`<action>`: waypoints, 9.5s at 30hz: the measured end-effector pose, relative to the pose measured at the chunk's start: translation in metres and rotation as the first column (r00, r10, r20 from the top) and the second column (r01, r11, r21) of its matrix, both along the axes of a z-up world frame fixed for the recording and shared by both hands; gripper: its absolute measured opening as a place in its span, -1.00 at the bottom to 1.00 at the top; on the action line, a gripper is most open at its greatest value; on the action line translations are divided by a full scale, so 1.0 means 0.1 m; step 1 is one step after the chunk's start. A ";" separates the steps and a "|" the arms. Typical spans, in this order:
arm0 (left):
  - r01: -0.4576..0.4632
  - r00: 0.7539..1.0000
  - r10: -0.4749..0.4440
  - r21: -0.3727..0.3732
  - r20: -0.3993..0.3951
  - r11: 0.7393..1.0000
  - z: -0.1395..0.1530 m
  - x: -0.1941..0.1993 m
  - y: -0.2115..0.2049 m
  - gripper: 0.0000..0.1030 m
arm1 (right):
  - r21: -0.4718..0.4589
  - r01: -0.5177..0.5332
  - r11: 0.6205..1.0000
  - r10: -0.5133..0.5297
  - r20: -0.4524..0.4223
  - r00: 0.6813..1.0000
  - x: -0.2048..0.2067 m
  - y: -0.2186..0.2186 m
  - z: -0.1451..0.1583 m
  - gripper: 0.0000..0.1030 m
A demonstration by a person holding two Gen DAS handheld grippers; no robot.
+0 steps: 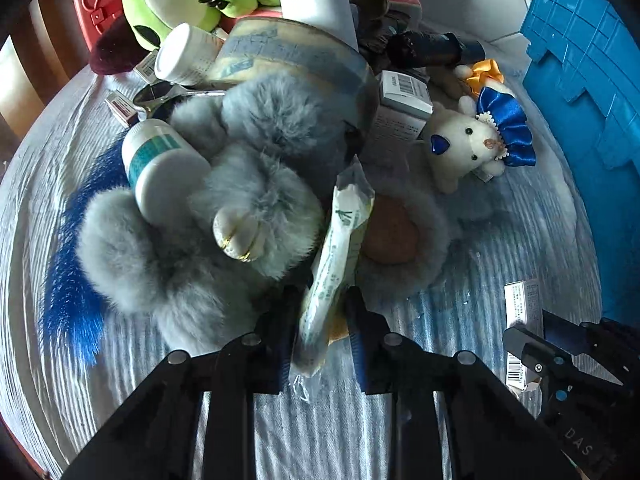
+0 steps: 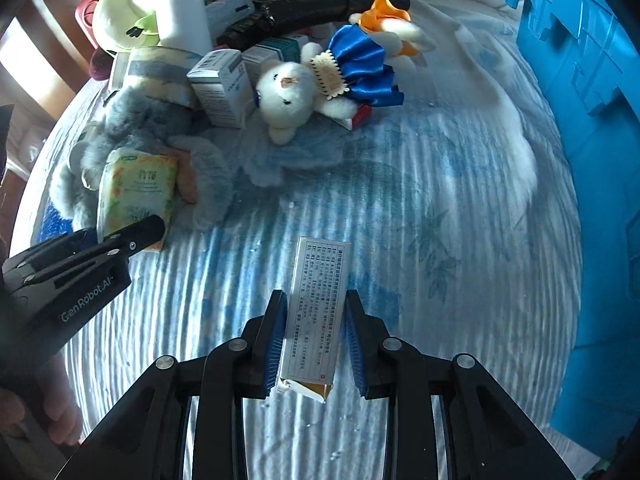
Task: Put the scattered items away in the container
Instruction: 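Lift the packet and medicine box and carry them over the crate, then open both grippers to drop the packet and box into the crate, then withdraw both grippers from the crate back toward the pile, then grasp the white teal-labelled pill bottle with the left gripper while the right grasps the grey fluffy plush, then lift the pill bottle and grey plush and carry them over the crate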
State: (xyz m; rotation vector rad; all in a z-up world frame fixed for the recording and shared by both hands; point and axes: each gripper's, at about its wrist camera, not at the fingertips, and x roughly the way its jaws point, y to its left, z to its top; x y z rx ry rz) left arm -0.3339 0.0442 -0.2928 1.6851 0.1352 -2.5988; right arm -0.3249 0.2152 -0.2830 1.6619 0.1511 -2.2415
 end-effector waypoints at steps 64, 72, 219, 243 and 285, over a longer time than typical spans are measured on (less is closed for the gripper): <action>0.494 0.869 -0.495 0.020 0.022 0.869 2.62 -0.12 4.82 -0.76 | 0.193 0.058 0.979 -0.008 -0.248 0.969 -0.44 4.11 2.48 -0.45; 0.468 0.884 -0.467 -0.030 0.031 0.883 2.50 -0.24 4.89 -0.76 | 0.222 0.027 0.975 0.018 -0.199 0.980 -0.65 4.15 2.24 -0.45; 0.077 0.972 -0.086 -0.048 -0.220 0.996 1.12 0.51 -1.26 -0.34 | -0.104 0.067 0.992 -0.083 -0.156 0.984 0.58 -1.54 -0.01 -0.31; 0.204 0.819 -0.224 -0.096 -0.528 0.974 2.69 0.83 -0.46 -0.34 | -0.163 0.134 0.978 -0.201 -0.530 0.824 0.45 -0.64 2.41 -0.31; 0.488 0.868 -0.488 -0.021 -0.088 0.872 2.67 0.12 4.51 -0.34 | 0.028 0.319 0.947 -0.291 -0.341 0.894 -0.18 4.05 2.49 -0.29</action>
